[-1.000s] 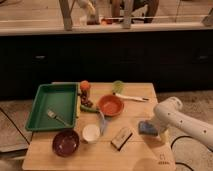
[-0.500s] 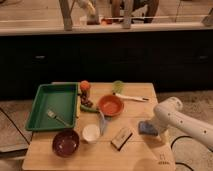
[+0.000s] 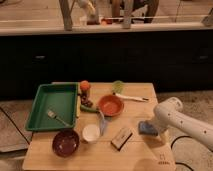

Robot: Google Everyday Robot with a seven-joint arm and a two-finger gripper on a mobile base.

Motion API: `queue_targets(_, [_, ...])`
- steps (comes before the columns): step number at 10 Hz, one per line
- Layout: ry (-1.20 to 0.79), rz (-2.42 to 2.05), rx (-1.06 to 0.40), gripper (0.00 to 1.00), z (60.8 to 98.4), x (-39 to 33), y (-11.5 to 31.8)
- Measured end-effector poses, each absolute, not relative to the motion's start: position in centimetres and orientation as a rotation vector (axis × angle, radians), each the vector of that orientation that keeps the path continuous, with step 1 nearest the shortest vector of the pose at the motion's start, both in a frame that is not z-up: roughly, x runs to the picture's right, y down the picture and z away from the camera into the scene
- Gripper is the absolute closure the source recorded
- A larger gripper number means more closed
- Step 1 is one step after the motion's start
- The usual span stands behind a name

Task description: Place sponge in paper cup

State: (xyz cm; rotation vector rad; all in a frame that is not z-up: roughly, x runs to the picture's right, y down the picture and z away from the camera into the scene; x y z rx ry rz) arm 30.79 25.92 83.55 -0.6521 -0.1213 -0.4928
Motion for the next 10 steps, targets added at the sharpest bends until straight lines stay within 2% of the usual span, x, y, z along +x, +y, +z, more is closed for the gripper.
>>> queue_targets(10, [-0.12, -0.502, -0.647, 0.2, 83.59, 30.77, 25.92])
